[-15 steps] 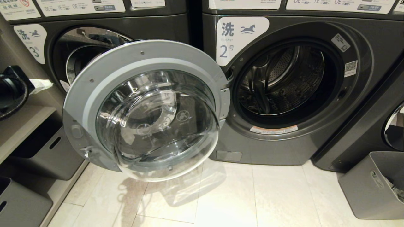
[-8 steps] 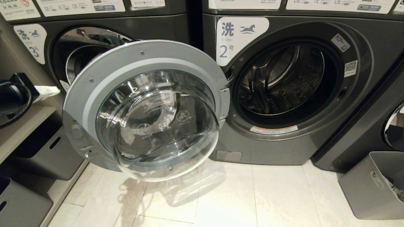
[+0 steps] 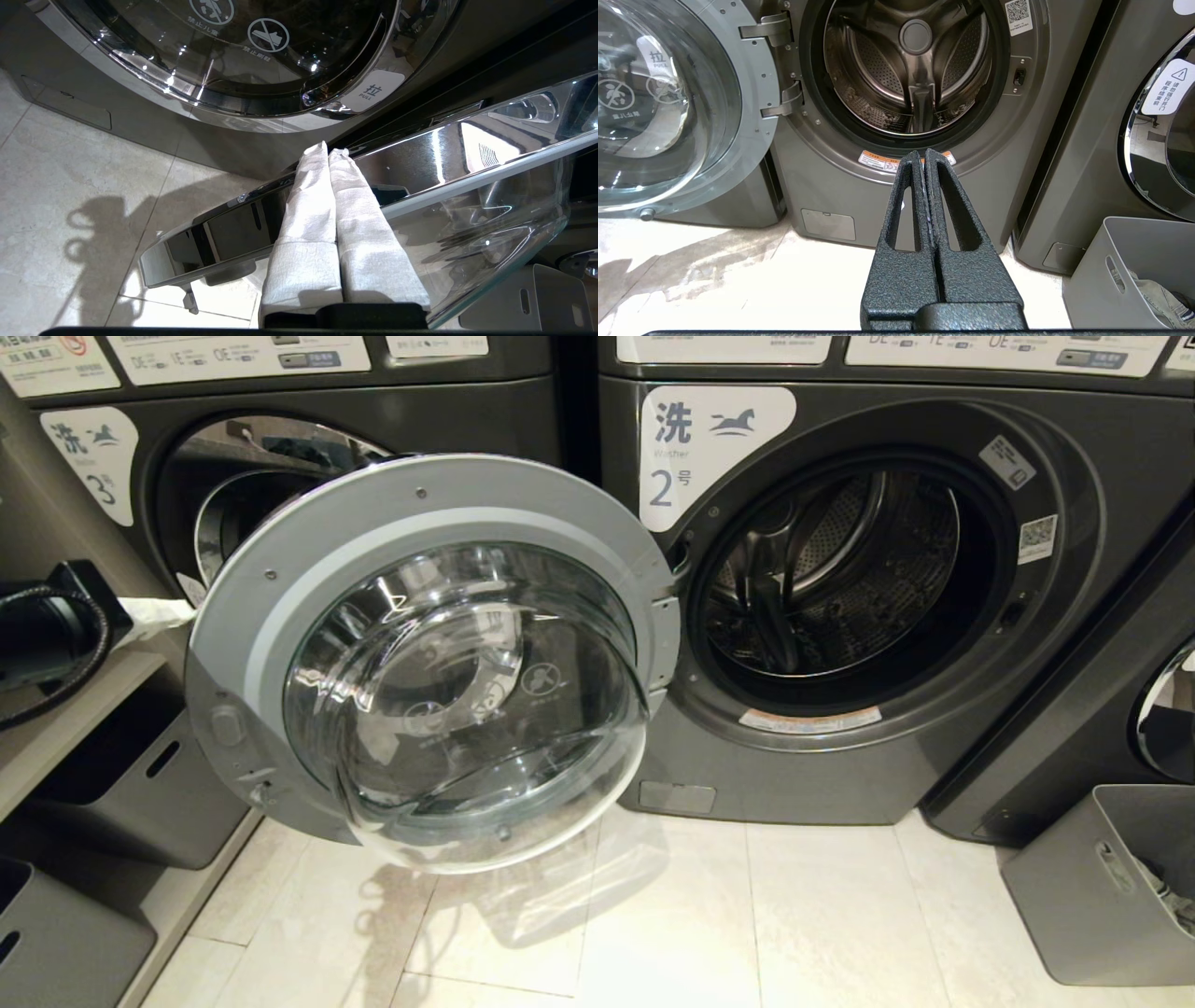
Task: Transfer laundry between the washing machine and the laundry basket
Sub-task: Close the washing machine door with the left hand
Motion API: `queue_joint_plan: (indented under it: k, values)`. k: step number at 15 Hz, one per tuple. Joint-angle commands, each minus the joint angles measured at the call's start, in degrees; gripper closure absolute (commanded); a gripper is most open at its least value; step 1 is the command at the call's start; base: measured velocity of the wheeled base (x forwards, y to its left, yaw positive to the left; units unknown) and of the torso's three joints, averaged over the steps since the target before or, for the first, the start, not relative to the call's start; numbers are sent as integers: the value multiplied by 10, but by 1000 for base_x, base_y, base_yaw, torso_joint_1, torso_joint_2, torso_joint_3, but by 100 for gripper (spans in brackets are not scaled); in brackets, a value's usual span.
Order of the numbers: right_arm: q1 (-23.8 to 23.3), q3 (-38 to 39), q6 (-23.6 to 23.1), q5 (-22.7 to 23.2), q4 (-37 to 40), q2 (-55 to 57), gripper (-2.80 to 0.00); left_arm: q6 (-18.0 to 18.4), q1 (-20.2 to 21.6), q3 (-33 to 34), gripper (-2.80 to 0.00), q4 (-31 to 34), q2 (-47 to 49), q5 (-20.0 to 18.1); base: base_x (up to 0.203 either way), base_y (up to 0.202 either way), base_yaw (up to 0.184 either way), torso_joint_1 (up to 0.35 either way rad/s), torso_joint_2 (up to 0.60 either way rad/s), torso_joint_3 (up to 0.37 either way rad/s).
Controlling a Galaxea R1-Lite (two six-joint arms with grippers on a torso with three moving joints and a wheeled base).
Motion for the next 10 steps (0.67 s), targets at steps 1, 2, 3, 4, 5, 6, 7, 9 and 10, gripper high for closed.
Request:
queue_joint_plan:
  k: [1, 2, 3, 4, 5, 6, 7, 9, 10]
  values:
    - [0, 23, 0, 0, -1, 0, 0, -2, -2, 4, 0, -1, -6, -1, 0, 0, 0, 0, 0, 0]
    - [0, 23, 0, 0, -1, 0, 0, -2, -2, 9, 0, -1, -8, -1, 0, 0, 0, 0, 0, 0]
    - [0, 23, 0, 0, -1, 0, 0, -2, -2, 9, 0, 0, -8, -1, 0, 0, 0, 0, 0, 0]
    - [0, 23, 0, 0, -1, 0, 0, -2, -2, 10, 0, 0, -6, -1, 0, 0, 0, 0, 0, 0]
    - [0, 23, 0, 0, -1, 0, 0, -2, -2, 10, 0, 0, -5, -2, 0, 0, 0, 0, 0, 0]
    - [0, 23, 0, 0, -1, 1, 0, -2, -2, 9, 0, -1, -4, -2, 0, 0, 0, 0, 0, 0]
    - [0, 23, 0, 0, -1, 1, 0, -2, -2, 10, 0, -2, -2, -1, 0, 0, 0, 0, 0, 0]
    - [0, 23, 0, 0, -1, 0, 0, 0, 0, 9, 0, -5, 9, 1, 0, 0, 0, 0, 0, 0]
    - [0, 23, 0, 0, -1, 1, 0, 2, 1, 9, 0, -17, 16, 3, 0, 0, 0, 0, 0, 0]
